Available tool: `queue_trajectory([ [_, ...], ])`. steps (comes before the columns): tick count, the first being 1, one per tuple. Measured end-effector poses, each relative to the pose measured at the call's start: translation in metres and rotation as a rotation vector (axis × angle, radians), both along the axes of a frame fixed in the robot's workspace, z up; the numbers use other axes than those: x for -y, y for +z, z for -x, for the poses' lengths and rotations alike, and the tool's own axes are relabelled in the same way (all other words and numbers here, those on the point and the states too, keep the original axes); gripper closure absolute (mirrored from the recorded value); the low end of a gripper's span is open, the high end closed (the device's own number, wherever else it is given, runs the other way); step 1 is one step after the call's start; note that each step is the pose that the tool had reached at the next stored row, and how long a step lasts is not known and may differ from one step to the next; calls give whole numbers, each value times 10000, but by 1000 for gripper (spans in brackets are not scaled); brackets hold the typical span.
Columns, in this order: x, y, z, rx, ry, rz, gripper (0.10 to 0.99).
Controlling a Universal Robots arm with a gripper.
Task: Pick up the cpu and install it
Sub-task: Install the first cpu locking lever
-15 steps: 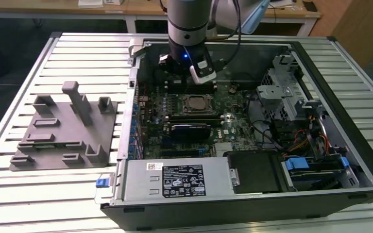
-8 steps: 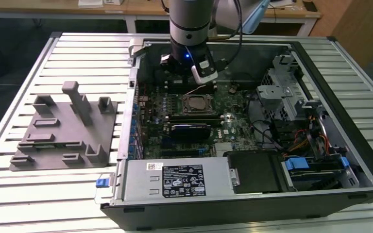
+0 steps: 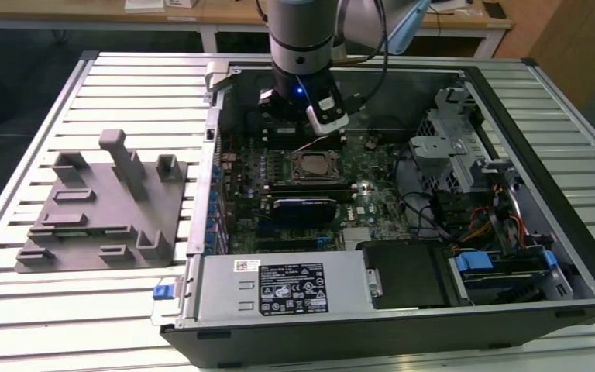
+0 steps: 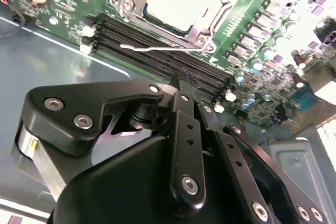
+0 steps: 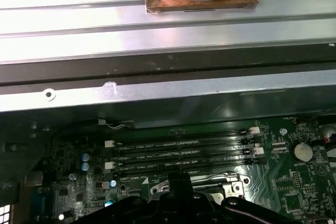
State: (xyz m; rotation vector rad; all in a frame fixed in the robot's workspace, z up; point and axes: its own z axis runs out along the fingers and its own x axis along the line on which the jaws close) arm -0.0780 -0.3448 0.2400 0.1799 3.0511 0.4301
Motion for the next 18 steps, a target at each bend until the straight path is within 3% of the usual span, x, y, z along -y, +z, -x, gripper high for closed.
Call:
queue_trajectory([
  [8,0,-62,-1,49,-695,25,980],
  [13,-2,-92,-13,60,-1215,289,980],
  [18,-15,-119,-55,65,-1502,441,980],
])
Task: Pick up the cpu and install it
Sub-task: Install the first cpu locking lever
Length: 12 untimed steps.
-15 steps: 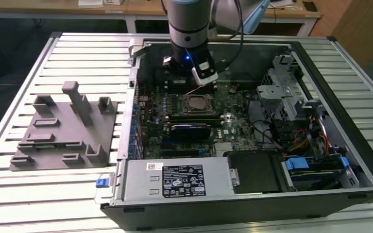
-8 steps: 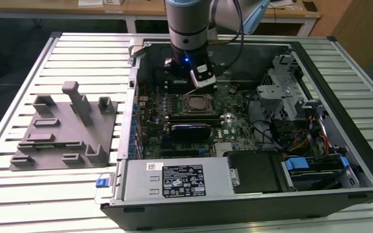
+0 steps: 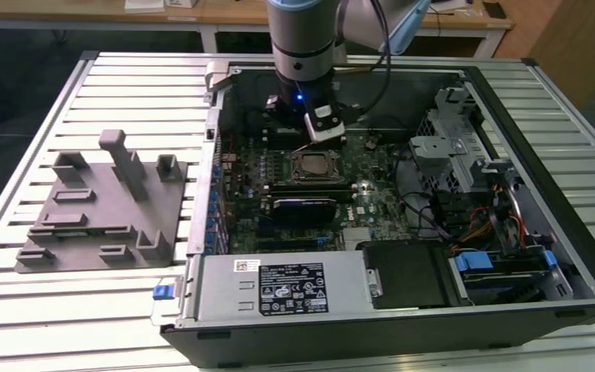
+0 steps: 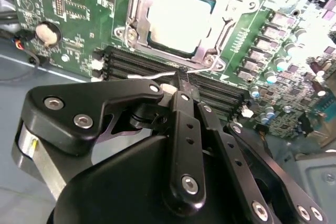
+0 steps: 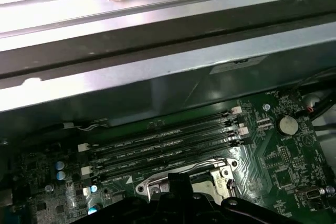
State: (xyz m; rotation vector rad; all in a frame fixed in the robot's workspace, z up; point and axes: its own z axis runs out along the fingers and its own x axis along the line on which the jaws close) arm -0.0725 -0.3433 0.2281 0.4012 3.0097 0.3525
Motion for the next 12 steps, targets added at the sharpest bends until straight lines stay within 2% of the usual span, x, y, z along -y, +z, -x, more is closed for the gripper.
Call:
queue_trajectory([
  [5,-32,-23,-33,0,-121,87,980],
  [12,-105,-59,-35,3,-146,107,980],
])
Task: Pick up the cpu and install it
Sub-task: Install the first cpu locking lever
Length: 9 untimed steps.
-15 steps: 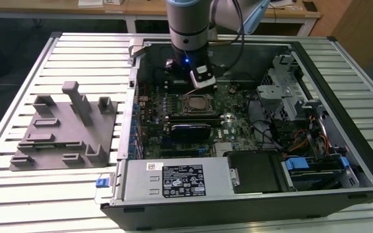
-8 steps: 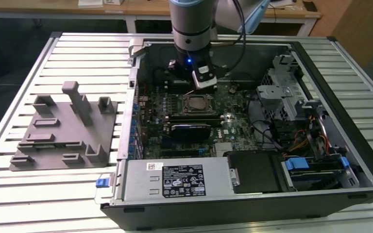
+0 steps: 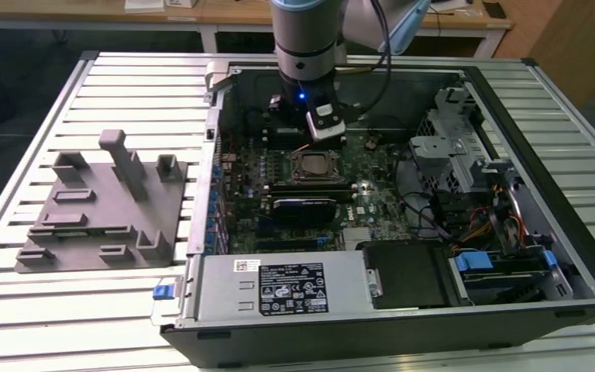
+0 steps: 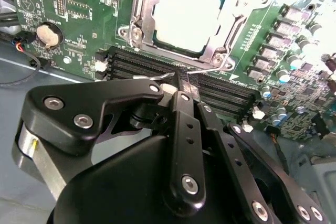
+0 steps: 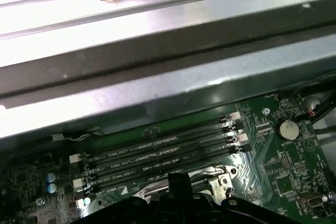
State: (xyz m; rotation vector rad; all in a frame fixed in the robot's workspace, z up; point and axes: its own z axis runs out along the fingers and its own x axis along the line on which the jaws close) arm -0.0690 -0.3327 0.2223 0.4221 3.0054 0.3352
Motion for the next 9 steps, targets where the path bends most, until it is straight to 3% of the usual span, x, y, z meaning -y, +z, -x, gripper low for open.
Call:
queue_trajectory([
  [3,-52,-11,-15,-2,-9,62,980],
  [9,-96,-39,-102,-1,-93,203,980],
])
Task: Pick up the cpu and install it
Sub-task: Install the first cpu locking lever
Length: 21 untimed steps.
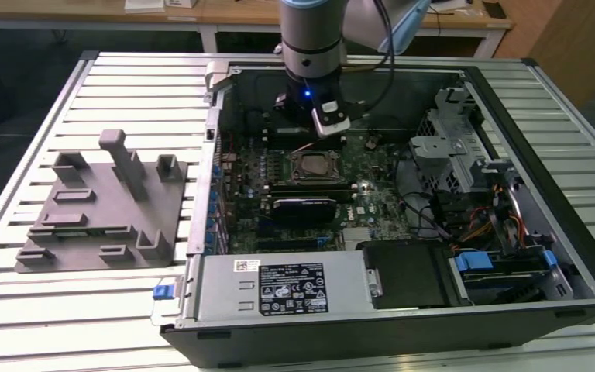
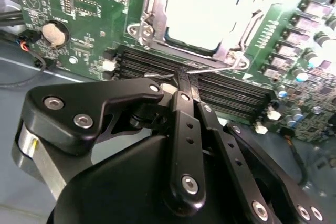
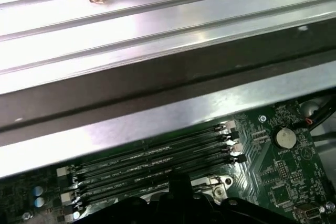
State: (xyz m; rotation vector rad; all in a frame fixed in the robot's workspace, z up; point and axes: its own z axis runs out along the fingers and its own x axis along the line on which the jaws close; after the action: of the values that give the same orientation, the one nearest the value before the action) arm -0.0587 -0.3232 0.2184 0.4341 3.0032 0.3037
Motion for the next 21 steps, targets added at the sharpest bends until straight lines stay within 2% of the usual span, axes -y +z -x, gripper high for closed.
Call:
queue_trajectory([
  [6,-4,-5,-21,7,-45,34,980],
  [7,-4,-9,-21,42,-45,26,980],
  [12,-4,-36,-20,303,-42,-31,980],
  [14,-4,-51,-21,372,-17,-37,980],
  [16,-4,-65,-21,394,18,-39,980],
  [21,-4,-67,-20,395,23,-37,980],
])
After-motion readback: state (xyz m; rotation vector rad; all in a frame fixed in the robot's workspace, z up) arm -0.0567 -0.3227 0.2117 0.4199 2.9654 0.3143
